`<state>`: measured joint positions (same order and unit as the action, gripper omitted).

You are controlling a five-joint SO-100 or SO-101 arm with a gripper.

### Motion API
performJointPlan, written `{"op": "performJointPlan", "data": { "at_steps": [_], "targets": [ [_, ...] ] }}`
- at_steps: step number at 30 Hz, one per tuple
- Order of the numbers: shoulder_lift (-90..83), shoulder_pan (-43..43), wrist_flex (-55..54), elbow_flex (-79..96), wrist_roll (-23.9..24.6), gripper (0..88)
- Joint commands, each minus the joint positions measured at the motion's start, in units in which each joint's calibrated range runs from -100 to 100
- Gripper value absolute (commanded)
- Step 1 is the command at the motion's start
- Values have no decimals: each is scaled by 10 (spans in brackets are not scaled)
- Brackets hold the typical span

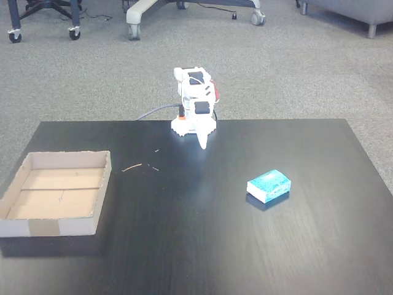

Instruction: Pick the green block and drop it in the box on the right.

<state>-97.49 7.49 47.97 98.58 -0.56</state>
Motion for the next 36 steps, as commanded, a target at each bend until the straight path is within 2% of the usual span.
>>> {"op": "performJointPlan", "data": {
  "at_steps": [1, 7, 8, 11, 13, 14, 15, 16, 18, 21, 22, 23, 24, 25, 28, 33, 36],
  "targets": [
    [-6, 4, -4, 13, -2, 1],
    [-6, 8, -5, 13, -7, 3],
    [-6, 13, -5, 13, -12, 40],
    [-5, 42, -8, 13, -10, 1],
    [-4, 47, -30, 6, -14, 79],
    [5, 49, -44, -14, -15, 150],
    [24, 52, -49, -44, -3, 264],
    [60, 56, -49, -88, 13, 376],
    [170, 63, -44, -197, 36, 491],
    [452, 52, 42, -435, 33, 591],
    [552, 50, 89, -520, 25, 593],
    [630, 53, 118, -586, -13, 598],
    [702, 60, 150, -640, -80, 626],
    [764, 71, 174, -681, -109, 619],
    [890, 84, 174, -767, -105, 620],
    [1013, 109, 184, -905, -92, 691],
    [1093, 117, 184, -992, -86, 690]
  ]
}}
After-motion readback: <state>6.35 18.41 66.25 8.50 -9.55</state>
